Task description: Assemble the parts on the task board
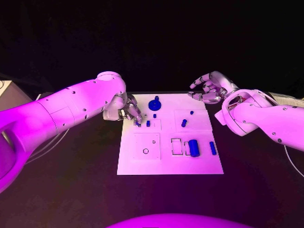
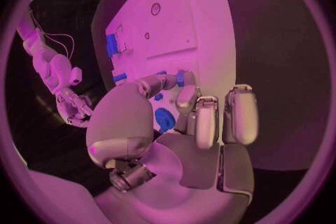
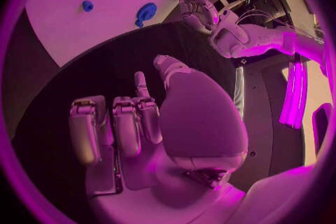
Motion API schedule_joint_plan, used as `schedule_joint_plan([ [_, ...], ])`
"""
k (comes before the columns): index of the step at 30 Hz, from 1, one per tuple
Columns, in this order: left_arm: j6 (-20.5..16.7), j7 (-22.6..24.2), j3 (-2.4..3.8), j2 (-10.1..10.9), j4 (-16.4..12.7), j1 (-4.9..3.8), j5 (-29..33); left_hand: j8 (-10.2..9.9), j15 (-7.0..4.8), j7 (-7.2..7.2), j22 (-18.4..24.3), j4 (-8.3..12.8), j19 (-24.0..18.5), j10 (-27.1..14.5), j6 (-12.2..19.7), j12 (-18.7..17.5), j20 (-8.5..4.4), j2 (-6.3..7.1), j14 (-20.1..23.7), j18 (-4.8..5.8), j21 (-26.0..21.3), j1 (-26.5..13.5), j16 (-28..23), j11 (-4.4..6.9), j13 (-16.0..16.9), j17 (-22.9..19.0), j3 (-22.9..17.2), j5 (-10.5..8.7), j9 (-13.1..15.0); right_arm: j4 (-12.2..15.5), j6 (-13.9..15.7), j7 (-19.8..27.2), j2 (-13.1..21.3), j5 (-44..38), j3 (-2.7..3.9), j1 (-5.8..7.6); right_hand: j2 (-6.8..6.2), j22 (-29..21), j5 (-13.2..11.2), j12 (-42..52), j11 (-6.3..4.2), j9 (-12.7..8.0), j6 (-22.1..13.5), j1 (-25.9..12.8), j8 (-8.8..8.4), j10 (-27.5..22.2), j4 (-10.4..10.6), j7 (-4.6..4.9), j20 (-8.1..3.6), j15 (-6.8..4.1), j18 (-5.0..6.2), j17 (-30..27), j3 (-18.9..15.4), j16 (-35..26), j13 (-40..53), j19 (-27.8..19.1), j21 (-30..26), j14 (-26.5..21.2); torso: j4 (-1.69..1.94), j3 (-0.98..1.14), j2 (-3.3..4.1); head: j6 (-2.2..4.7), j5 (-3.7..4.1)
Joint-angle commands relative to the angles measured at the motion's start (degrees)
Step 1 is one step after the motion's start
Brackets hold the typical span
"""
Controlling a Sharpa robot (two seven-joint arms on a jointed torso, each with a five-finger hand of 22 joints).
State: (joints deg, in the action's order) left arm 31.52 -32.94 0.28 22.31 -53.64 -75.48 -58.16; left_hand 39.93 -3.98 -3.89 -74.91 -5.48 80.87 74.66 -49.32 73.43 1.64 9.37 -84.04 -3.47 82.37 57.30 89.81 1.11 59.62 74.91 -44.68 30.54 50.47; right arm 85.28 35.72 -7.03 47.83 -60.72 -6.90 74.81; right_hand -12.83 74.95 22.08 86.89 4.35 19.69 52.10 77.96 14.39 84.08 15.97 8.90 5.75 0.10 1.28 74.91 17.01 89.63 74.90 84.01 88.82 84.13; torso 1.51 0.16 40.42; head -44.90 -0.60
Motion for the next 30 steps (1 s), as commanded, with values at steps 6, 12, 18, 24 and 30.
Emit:
schedule_joint_plan([
  [6,-3.50,0.64,-0.08,-0.26,0.08,0.03,-1.13,-0.25,-0.29,0.63,-2.44,12.19,0.38,0.48,-1.11,0.27,-0.06,-0.41,-5.96,-0.01,0.27,1.21,0.19,-0.01,-0.01,15.09,-11.73,0.20,-0.02,0.10,-0.57,0.22,-0.02,-0.65,0.01,-0.02,-0.31,13.75,0.12,0.18,-0.33,0.06,-0.40,-0.28,0.28,3.07,0.01,-0.10,-0.33,-0.42,-0.86,14.69,0.23,0.19,12.78,5.40,-0.29,5.77,-0.02,0.04,-0.01,0.00,0.03],
  [12,-5.14,0.68,-0.09,-0.22,0.02,0.04,-1.27,-0.31,-0.28,0.62,-2.43,12.15,0.37,0.48,-1.13,0.26,-0.06,-0.44,-5.96,-0.02,0.26,1.26,0.19,-0.02,-0.03,15.09,-11.67,0.22,-0.01,0.11,-0.61,0.20,0.00,-0.65,0.01,-0.02,-0.31,13.75,0.12,0.18,-0.33,0.06,-0.40,-0.28,0.28,3.07,0.01,-0.10,-0.33,-0.42,-0.86,14.69,0.23,0.19,12.78,5.40,-0.29,5.77,0.00,0.02,0.00,0.01,0.10],
  [18,-5.45,0.75,-0.09,-0.22,0.07,0.05,-1.30,-0.31,-0.28,0.62,-2.43,12.15,0.37,0.48,-1.13,0.26,-0.06,-0.44,-5.96,-0.02,0.26,1.26,0.19,-0.02,-0.03,15.09,-11.67,0.22,-0.01,0.10,-0.67,0.20,0.00,-0.65,0.01,-0.02,-0.31,13.75,0.12,0.18,-0.33,0.06,-0.40,-0.28,0.28,3.07,0.01,-0.10,-0.33,-0.42,-0.86,14.69,0.23,0.19,12.78,5.40,-0.29,5.77,0.03,0.04,-0.03,0.03,0.13],
  [24,-5.64,0.88,-0.15,-0.52,0.36,0.08,-1.31,-0.31,-0.28,0.62,-2.43,12.15,0.37,0.48,-1.13,0.26,-0.06,-0.44,-5.96,-0.02,0.26,1.26,0.19,-0.02,-0.03,15.09,-11.67,0.22,-0.01,0.11,-0.78,0.19,-0.04,-0.65,0.01,-0.02,-0.31,13.75,0.12,0.18,-0.33,0.06,-0.40,-0.28,0.28,3.07,0.01,-0.10,-0.33,-0.42,-0.86,14.69,0.23,0.19,12.78,5.40,-0.29,5.77,0.00,0.01,-0.02,0.01,0.09],
  [30,-5.79,0.98,-0.29,-0.71,0.50,0.12,-1.30,-0.41,-0.27,0.59,-2.38,12.09,0.34,0.46,-1.16,0.22,-0.06,-0.45,-5.96,-0.03,0.23,1.33,0.19,-0.04,-0.09,15.09,-11.58,0.23,0.01,0.10,-0.88,0.18,-0.04,-0.65,0.01,-0.02,-0.31,13.75,0.12,0.18,-0.33,0.06,-0.40,-0.28,0.28,3.07,0.01,-0.10,-0.33,-0.42,-0.86,14.69,0.23,0.19,12.78,5.40,-0.29,5.77,-0.04,0.00,0.03,-0.02,0.10],
])
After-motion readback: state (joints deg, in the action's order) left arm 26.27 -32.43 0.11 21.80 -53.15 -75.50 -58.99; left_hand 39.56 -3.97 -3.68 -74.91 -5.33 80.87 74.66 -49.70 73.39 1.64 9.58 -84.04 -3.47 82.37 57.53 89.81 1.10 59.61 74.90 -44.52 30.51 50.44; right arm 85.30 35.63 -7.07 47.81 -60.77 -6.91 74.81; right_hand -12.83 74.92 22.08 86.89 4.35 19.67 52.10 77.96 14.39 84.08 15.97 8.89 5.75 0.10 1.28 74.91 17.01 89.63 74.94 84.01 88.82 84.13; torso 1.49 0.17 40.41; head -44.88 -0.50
